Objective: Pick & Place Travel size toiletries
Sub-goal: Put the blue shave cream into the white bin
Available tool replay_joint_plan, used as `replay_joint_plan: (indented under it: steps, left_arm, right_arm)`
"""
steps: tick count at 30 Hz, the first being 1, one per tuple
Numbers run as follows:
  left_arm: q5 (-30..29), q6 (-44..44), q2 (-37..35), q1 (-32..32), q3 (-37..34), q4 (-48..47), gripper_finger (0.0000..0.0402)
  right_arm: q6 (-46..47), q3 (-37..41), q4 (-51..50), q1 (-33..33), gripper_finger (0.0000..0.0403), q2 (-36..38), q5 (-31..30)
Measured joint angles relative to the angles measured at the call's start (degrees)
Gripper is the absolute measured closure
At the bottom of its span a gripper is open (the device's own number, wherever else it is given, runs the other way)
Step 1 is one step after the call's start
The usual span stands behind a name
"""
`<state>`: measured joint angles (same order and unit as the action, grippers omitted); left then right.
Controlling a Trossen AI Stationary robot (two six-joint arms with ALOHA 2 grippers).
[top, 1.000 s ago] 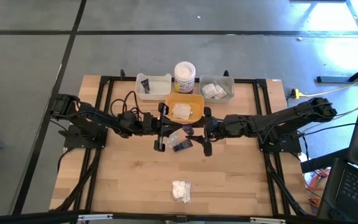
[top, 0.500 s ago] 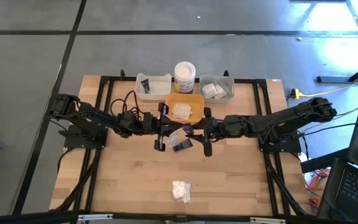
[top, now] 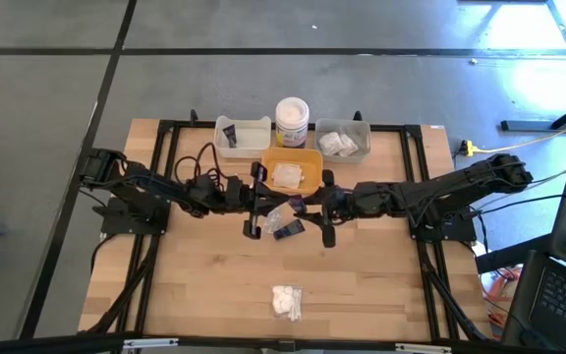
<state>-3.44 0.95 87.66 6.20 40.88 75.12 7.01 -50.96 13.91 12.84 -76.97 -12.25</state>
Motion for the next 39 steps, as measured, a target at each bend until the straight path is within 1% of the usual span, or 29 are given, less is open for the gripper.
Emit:
replay_joint_plan:
  steps: [4,7,10,13,16,18,22,24,26,31,34,39]
  left_arm:
    - [0.77,-0.65,-0.79,0.00,-0.02,-2.07,0.0359]
    - [1.00,-0.74,-2.71,0.02,-0.02,-6.52,0.0321]
    - [0.96,-0.80,-5.41,0.02,-0.02,-11.66,0.0281]
    - [0.69,-1.27,-9.36,0.02,-0.02,-19.98,0.0250]
    - [0.36,-1.28,-14.19,0.02,-0.01,-30.53,0.0231]
    - [0.19,-2.74,-17.04,0.02,0.00,-36.94,0.0224]
    - [0.11,-9.33,-21.54,0.02,-0.01,-49.29,0.0223]
    - [0.09,-12.00,-22.64,0.02,0.00,-54.23,0.0226]
    - [0.07,-14.32,-22.79,0.02,-0.02,-58.28,0.0229]
    - [-0.09,-18.35,-20.65,1.40,-0.02,-62.67,0.0232]
    - [-0.30,-18.52,-19.02,2.81,-0.04,-64.19,0.0233]
    - [-4.09,-20.59,-13.70,5.75,-0.22,-64.25,0.0233]
  right_arm:
    - [0.19,0.00,-1.99,0.00,0.0260,0.00,0.05]
    - [1.77,0.00,-3.40,0.00,0.0249,0.00,1.84]
    - [3.28,-0.01,-5.23,0.16,0.0249,0.00,3.75]
    - [5.18,0.00,-8.35,0.65,0.0261,0.00,5.75]
    - [7.98,0.00,-12.11,1.44,0.0270,0.00,7.50]
    - [9.19,0.00,-13.90,2.17,0.0268,0.00,7.80]
    - [11.48,0.00,-16.15,3.65,0.0247,0.00,7.80]
    - [12.17,0.00,-16.68,4.32,0.0243,0.00,7.80]
    - [13.18,-0.01,-17.50,4.85,0.0247,0.00,7.80]
    - [13.93,0.00,-20.94,5.88,0.0274,0.00,6.93]
    - [14.88,0.00,-22.60,6.37,0.0274,0.00,5.59]
    - [14.88,0.00,-22.97,6.51,0.0256,0.00,5.34]
